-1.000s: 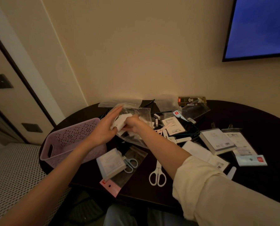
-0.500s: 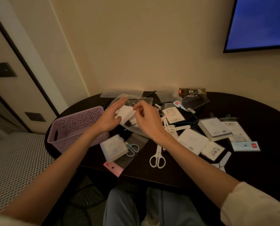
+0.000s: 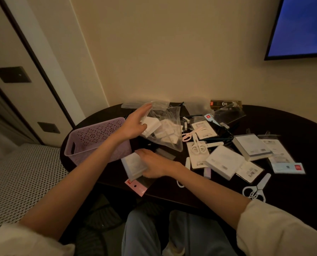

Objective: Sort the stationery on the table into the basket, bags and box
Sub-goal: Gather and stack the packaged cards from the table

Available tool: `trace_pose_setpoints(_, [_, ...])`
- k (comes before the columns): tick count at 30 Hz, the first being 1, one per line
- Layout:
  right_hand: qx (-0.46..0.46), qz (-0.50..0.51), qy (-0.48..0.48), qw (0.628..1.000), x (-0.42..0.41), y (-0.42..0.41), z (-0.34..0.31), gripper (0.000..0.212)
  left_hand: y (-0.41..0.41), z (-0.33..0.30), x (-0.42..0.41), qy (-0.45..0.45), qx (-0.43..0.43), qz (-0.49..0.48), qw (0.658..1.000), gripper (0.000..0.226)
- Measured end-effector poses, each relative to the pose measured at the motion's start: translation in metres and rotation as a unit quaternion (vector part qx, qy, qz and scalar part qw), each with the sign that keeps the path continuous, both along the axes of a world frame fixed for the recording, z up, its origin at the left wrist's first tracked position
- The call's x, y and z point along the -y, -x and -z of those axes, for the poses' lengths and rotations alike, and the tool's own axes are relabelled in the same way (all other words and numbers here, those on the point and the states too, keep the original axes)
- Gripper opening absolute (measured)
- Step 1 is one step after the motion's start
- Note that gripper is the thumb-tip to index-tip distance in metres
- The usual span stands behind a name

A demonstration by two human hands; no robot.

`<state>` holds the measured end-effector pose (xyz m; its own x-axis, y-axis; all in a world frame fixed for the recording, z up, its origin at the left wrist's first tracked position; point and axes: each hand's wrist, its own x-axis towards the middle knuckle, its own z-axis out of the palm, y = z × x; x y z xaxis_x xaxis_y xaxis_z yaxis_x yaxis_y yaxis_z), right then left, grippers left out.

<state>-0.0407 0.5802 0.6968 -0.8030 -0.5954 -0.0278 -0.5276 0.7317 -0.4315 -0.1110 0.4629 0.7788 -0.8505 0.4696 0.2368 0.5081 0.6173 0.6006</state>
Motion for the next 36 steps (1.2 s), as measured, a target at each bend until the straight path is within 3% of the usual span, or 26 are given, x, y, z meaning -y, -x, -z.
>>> trace_pose_setpoints(4, [0.007, -0.013, -0.079, 0.997, 0.014, 0.023, 0.003, 0.095, 0.002, 0.001, 0.003, -0.003, 0.005, 0.002, 1.0, 0.076])
trace_pose_setpoints(15, [0.035, -0.032, -0.211, 0.976, 0.032, 0.059, -0.001, 0.096, 0.008, 0.003, 0.005, -0.01, 0.009, 0.004, 1.0, 0.075])
trace_pose_setpoints(18, [0.042, -0.03, -0.199, 0.979, 0.03, 0.061, -0.001, 0.1, 0.007, 0.001, 0.006, -0.004, 0.007, 0.003, 1.0, 0.074])
trace_pose_setpoints(23, [-0.017, -0.028, -0.157, 0.987, 0.022, 0.058, 0.004, 0.081, 0.008, -0.001, 0.007, 0.01, 0.007, 0.0, 1.0, 0.075])
trace_pose_setpoints(29, [-0.098, -0.014, -0.08, 0.992, 0.002, 0.028, -0.003, 0.091, 0.009, -0.004, 0.007, 0.021, 0.009, -0.004, 1.0, 0.073])
trace_pose_setpoints(36, [-0.034, -0.024, -0.06, 0.997, -0.039, -0.024, -0.051, 0.099, 0.008, -0.004, 0.003, 0.026, 0.003, -0.004, 1.0, 0.074])
